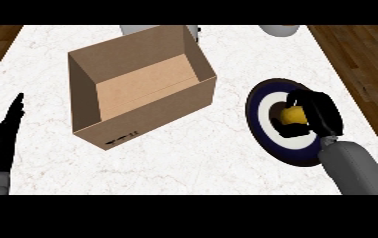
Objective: Pick the lemon from the plate and place it in the cardboard box
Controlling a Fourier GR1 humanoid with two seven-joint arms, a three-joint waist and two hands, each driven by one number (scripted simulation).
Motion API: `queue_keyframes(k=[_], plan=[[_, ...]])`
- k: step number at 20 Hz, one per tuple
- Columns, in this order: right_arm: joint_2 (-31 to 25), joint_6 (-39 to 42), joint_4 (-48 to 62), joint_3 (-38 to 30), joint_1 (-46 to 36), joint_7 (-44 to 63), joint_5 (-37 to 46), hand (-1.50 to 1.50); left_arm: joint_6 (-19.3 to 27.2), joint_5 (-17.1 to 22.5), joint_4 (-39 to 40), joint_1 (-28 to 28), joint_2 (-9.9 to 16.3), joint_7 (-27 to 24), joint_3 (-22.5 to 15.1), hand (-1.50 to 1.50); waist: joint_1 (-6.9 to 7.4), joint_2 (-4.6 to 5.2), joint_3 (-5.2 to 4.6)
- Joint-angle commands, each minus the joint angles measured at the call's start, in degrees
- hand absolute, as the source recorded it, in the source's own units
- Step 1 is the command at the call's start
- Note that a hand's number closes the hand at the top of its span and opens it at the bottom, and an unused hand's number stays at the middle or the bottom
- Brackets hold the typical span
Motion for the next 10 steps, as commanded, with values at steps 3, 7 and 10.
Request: queue_keyframes(k=[3, 7, 10], plan=[[7.29, -3.01, -13.13, 3.93, -5.69, 20.51, 9.68, 1.5, -0.95, -0.04, -1.47, -0.03, -0.65, -0.19, -1.28, 0.0, 2.07, 0.23, 0.12], [14.38, 2.27, -21.11, 10.22, -6.82, 34.91, 18.28, 1.5, -0.95, 0.02, -2.31, 0.71, -1.4, -0.36, -1.68, 0.0, 3.35, 0.8, 0.36], [19.25, 10.56, -28.64, 12.27, -11.93, 45.57, 21.5, 1.5, -0.58, -0.51, -1.9, -1.43, -1.14, 0.78, -1.41, 0.0, 3.7, 1.26, 0.51]])
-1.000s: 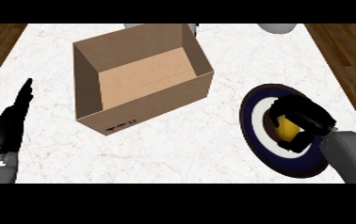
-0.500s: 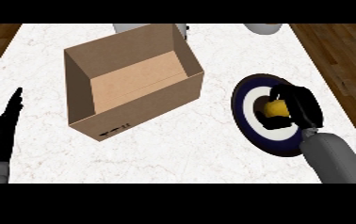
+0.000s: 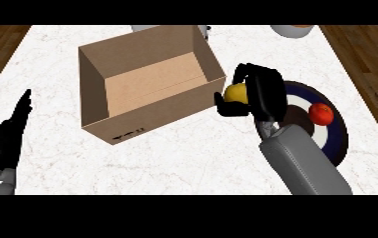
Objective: Pick the lemon from the plate and place it in the cardboard box
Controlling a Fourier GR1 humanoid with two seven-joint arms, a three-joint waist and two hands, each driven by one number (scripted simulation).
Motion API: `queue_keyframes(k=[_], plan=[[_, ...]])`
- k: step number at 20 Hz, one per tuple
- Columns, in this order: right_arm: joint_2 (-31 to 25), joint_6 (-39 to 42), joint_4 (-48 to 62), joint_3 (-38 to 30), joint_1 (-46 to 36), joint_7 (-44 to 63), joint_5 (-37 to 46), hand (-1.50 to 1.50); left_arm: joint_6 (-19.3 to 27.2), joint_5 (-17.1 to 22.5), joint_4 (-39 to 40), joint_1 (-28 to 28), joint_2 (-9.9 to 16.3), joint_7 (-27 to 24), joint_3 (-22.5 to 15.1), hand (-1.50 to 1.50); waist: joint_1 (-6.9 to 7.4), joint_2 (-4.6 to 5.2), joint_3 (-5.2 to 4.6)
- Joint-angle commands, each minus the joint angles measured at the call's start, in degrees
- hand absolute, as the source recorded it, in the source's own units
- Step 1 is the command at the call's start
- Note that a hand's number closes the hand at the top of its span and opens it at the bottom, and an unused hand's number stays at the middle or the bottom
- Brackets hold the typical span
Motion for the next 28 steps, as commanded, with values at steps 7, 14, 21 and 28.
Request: queue_keyframes(k=[7, 14, 21, 28], plan=[[10.86, 8.64, -4.7, 7.03, -20.46, 32.09, 2.34, 1.5, -2.44, -0.7, 1.99, -6.31, -0.57, -0.61, -0.52, 0.0, 3.77, 1.92, 0.41], [10.97, -3.28, 15.58, 2.47, -33.51, 32.42, -8.92, 1.5, -2.31, -1.43, 1.45, -5.2, -2.0, -0.48, -0.66, 0.0, 5.5, 2.26, 0.43], [10.99, -9.97, 36.48, -3.44, -42.46, 19.59, -17.4, 1.5, -4.8, -0.75, 3.72, -7.55, -0.7, -1.65, 0.91, 0.0, 6.1, 2.74, 0.4], [10.99, -18.8, 50.06, -1.02, -44.72, 19.59, -20.24, 1.5, -4.41, -2.63, 3.68, -9.49, -2.42, -1.83, -1.32, 0.0, 8.56, 3.49, 0.37]])
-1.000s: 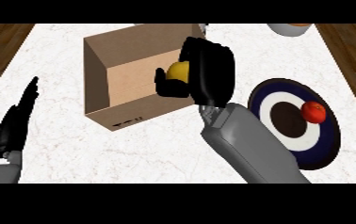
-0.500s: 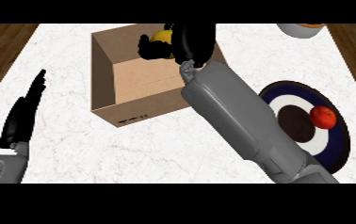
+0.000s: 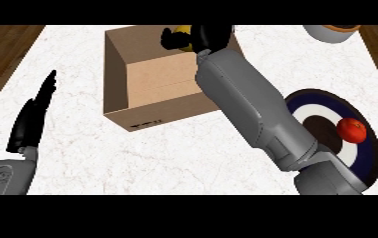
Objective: Pick the lemon from the plate and place it in the cardboard box
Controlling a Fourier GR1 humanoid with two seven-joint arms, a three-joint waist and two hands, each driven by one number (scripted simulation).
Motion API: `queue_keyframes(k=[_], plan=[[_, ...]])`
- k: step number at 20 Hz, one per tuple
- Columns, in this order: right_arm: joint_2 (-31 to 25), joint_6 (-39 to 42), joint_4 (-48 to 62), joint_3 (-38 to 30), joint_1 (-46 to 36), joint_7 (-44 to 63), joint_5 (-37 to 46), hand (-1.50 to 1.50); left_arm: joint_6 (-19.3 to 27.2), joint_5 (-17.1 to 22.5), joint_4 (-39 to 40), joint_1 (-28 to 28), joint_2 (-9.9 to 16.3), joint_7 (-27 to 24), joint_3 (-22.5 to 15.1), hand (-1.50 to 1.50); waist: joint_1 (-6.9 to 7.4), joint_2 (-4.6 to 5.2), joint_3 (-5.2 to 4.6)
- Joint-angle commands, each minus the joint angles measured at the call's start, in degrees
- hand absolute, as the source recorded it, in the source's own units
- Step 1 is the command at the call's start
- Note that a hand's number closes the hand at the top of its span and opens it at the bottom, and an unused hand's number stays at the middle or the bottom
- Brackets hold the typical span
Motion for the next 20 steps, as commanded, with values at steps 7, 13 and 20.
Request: queue_keyframes(k=[7, 13, 20], plan=[[0.09, -6.7, 10.28, -4.83, -0.07, -6.49, -12.19, -1.5, -1.35, -0.58, 2.05, -1.62, 0.58, -1.91, 0.25, 0.0, 2.05, 0.98, 0.01], [0.09, -14.38, 11.23, -4.81, -1.74, -13.83, -13.88, -1.5, -0.24, -1.53, 0.05, -4.04, -1.08, 1.95, -0.91, 0.0, 2.23, 0.7, 0.12], [0.09, -25.91, 8.79, -7.93, -1.6, -20.67, -17.35, -1.5, 0.08, -1.75, 1.42, -1.05, -1.08, -0.12, 0.01, 0.0, -0.15, -0.05, 0.1]])
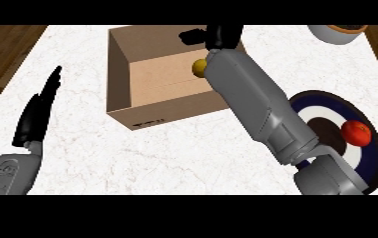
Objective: Pick the lemon from the plate and place it in the cardboard box
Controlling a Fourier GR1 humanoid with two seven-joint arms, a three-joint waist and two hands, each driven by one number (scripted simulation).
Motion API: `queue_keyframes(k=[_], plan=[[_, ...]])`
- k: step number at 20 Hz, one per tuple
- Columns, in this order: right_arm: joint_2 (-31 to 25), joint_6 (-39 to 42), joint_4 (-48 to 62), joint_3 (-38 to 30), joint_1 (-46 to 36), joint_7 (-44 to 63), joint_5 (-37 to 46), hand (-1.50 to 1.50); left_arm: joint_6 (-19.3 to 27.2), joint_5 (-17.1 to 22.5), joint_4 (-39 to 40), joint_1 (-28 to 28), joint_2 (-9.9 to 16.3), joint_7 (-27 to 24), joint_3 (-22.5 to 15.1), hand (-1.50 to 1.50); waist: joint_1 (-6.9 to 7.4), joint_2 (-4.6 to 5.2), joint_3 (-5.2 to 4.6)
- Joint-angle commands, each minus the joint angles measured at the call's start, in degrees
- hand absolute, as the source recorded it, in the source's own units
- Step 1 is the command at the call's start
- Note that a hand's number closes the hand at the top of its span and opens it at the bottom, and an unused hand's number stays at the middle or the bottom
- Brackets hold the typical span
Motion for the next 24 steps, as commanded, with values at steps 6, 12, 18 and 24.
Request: queue_keyframes(k=[6, 12, 18, 24], plan=[[0.13, -9.07, -9.72, -3.2, 6.25, -11.41, -7.85, -1.5, -0.55, 0.63, 1.27, 3.16, 1.56, -1.8, 3.05, 0.0, -3.79, -1.33, 0.03], [-3.26, -5.87, -20.19, -3.08, 14.42, -6.79, -5.19, -1.5, 0.96, 0.68, -5.2, 9.94, 0.56, 0.49, 4.18, 0.0, -6.48, -2.4, 0.0], [-9.81, -2.36, -39.15, 1.08, 32.69, -4.72, -2.62, -1.5, -1.87, 2.91, -5.39, 11.31, 2.41, -1.03, 6.91, 0.0, -7.59, -2.64, -0.04], [-18.81, 5.93, -62.66, 3.07, 46.23, 4.49, -1.79, -1.5, -0.3, 0.56, -1.48, 8.94, 0.95, -1.99, 6.44, 0.0, -7.85, -2.39, -0.08]])
